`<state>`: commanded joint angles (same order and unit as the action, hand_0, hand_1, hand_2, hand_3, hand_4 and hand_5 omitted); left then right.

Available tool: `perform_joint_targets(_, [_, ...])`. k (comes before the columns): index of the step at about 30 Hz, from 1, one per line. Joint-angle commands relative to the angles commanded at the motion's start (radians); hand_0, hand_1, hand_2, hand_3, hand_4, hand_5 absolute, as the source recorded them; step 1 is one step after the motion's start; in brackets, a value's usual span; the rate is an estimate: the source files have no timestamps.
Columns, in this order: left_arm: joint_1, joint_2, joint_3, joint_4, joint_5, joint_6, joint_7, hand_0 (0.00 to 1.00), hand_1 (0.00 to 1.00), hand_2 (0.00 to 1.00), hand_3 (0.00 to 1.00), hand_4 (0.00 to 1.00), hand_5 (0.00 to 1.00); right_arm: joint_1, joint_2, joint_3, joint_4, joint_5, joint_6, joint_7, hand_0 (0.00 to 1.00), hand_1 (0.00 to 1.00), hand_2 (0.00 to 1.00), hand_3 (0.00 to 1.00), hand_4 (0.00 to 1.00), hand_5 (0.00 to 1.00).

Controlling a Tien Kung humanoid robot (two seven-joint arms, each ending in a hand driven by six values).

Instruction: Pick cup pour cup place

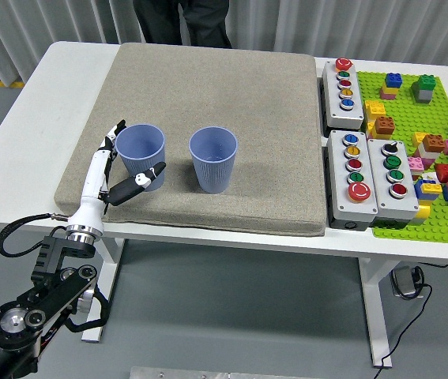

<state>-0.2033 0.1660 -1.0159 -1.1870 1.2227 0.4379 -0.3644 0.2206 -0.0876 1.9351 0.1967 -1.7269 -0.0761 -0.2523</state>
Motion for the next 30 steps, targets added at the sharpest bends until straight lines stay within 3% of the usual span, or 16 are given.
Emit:
perform_joint_targets(14, [-0.003,0.015,-0.044,-0.060,0.015,0.004,0.010,0.936,0.952,0.998,0.998,0.998,0.412,-0.003,-0.001,-0.001,0.000,0.001,0.000,0.000,0.701,0.642,0.596,0.594,0.002,0.286])
perform_joint_targets(19, [-0.004,0.014,-0.047,-0.065,-0.046,-0.005,0.020,0.936,0.952,0.998,0.998,0.998,0.412,-0.005,-0.001,-0.002,0.000,0.001,-0.001,0.000,0.701,0.642,0.596,0.594,0.002,0.286])
perform_joint_targets(20, [-0.007,0.013,-0.048,-0.062,-0.076,-0.021,0.022,0.938,0.951,0.998,0.998,0.873,0.998,-0.005,-0.001,-0.003,-0.001,0.002,-0.001,0.000,0.702,0.642,0.595,0.594,0.002,0.280])
perform_joint_targets(25, [-0.013,0.011,-0.059,-0.053,-0.137,-0.043,0.029,0.938,0.951,0.998,0.998,0.873,0.998,-0.007,-0.001,-0.005,0.000,0.003,-0.001,0.000,0.702,0.642,0.595,0.594,0.002,0.280])
perform_joint_targets(26, [-0.013,0.011,-0.062,-0.052,-0.138,-0.044,0.029,0.947,0.955,0.998,0.990,0.762,0.998,-0.007,-0.001,-0.006,0.000,0.004,-0.001,-0.001,0.701,0.642,0.597,0.595,0.002,0.281])
perform_joint_targets(30, [-0.013,0.012,-0.069,-0.051,-0.131,-0.046,0.033,0.947,0.955,0.998,0.990,0.762,0.998,-0.010,-0.001,-0.006,0.000,0.004,-0.001,0.000,0.701,0.642,0.597,0.595,0.002,0.281])
